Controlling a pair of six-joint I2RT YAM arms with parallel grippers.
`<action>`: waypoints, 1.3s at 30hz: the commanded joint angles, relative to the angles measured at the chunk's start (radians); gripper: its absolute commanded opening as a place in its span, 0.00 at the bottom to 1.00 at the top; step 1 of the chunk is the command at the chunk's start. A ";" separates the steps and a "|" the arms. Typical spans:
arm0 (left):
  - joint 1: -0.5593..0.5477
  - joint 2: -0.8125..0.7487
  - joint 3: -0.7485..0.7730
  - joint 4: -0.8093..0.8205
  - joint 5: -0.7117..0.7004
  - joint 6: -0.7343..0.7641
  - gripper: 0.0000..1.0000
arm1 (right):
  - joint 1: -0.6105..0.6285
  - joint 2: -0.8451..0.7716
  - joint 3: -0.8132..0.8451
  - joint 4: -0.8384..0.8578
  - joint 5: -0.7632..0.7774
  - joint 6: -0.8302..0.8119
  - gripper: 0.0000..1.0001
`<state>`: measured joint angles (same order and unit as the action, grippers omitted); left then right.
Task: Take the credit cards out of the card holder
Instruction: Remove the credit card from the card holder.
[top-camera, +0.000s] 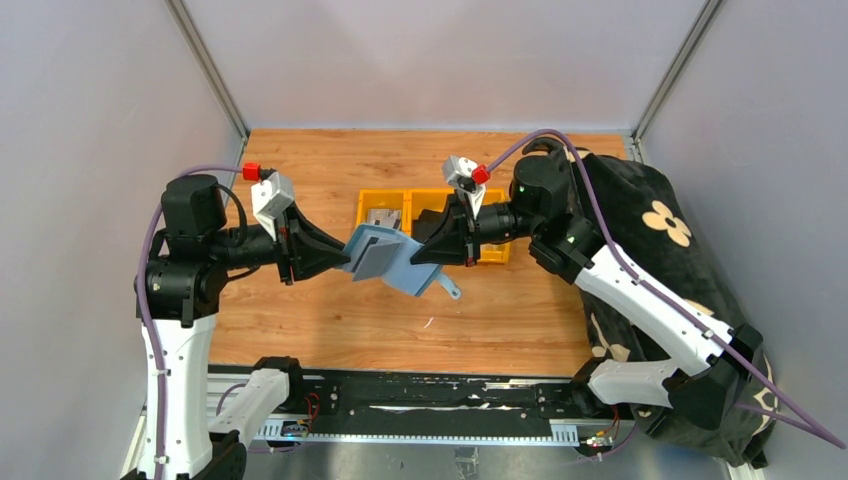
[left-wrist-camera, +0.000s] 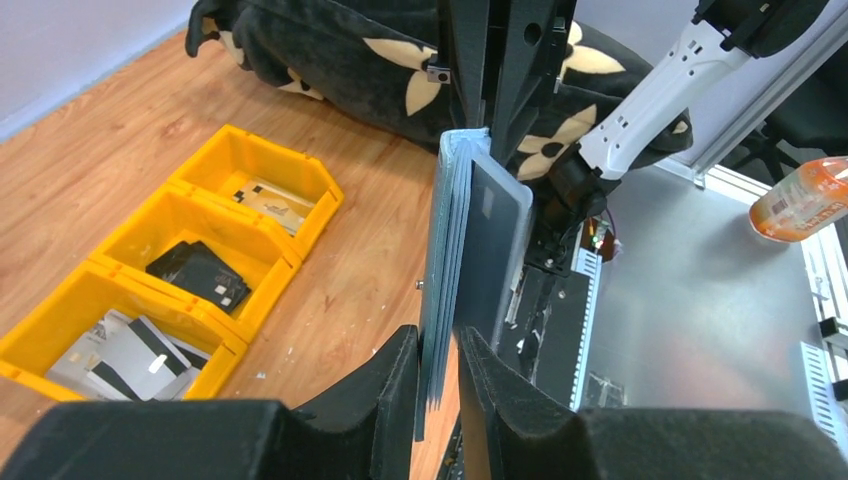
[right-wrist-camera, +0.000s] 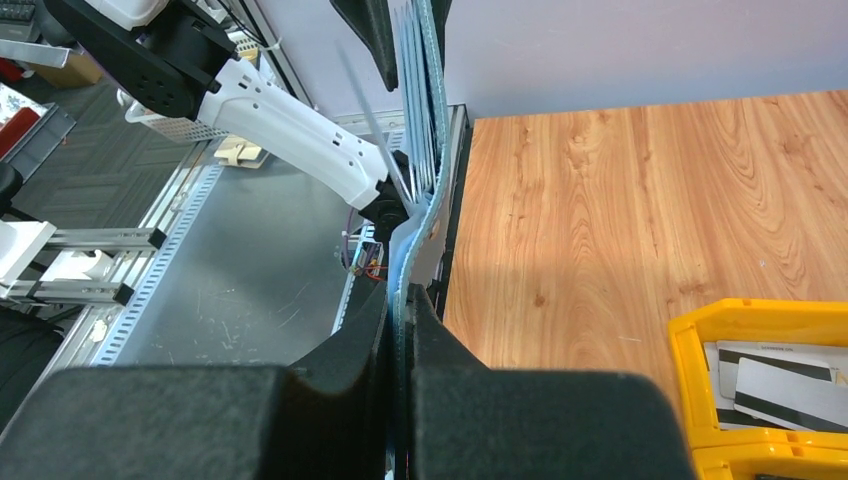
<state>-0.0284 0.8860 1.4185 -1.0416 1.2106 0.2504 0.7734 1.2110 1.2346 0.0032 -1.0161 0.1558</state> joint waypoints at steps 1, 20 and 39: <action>-0.001 -0.010 -0.009 -0.104 0.091 0.184 0.28 | 0.032 -0.009 0.061 0.009 0.016 -0.030 0.00; 0.000 0.012 -0.030 -0.105 0.130 0.120 0.35 | 0.119 0.014 0.084 0.001 0.042 -0.052 0.00; -0.001 0.043 -0.069 -0.107 0.209 0.059 0.35 | 0.108 0.037 0.081 0.045 0.028 0.005 0.00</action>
<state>-0.0284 0.9173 1.3602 -1.0447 1.3102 0.1974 0.8772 1.2472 1.2987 0.0048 -0.9764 0.1425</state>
